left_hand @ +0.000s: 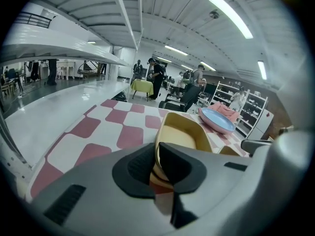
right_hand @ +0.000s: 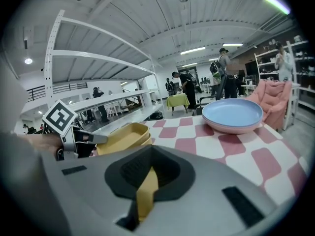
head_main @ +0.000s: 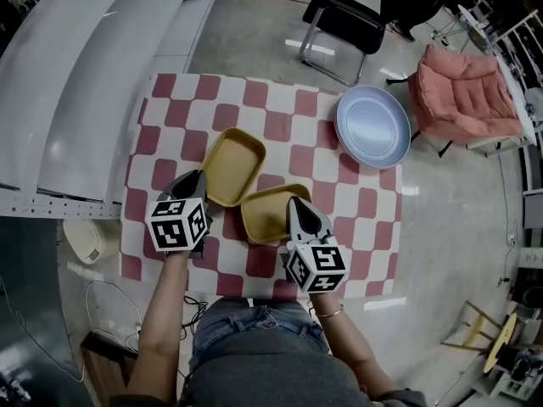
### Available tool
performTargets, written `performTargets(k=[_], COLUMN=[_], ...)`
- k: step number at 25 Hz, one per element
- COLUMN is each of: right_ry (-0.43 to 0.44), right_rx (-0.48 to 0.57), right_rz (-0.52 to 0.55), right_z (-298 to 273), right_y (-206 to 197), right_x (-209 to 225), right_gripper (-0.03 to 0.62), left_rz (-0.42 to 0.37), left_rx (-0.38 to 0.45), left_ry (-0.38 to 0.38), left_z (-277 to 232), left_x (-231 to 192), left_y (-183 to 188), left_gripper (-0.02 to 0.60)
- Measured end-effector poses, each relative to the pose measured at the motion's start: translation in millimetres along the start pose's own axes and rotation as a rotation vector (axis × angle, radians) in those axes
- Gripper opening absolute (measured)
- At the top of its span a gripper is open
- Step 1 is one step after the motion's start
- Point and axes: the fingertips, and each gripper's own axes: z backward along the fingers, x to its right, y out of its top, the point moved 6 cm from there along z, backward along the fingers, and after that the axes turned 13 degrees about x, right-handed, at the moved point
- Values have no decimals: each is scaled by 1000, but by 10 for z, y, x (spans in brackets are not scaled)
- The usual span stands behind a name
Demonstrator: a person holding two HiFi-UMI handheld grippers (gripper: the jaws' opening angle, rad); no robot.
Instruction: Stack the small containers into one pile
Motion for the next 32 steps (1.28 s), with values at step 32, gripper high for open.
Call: performTargets(k=[32], right_ry=[-94], right_rx=[58], right_rz=[-4], right_z=[640], right_y=[-35], right_x=[82], right_gripper=[10], left_rz=[-4], left_rx=[-58], left_ry=[-156], left_z=[611], left_x=[931], left_y=[-519], left_gripper=[142])
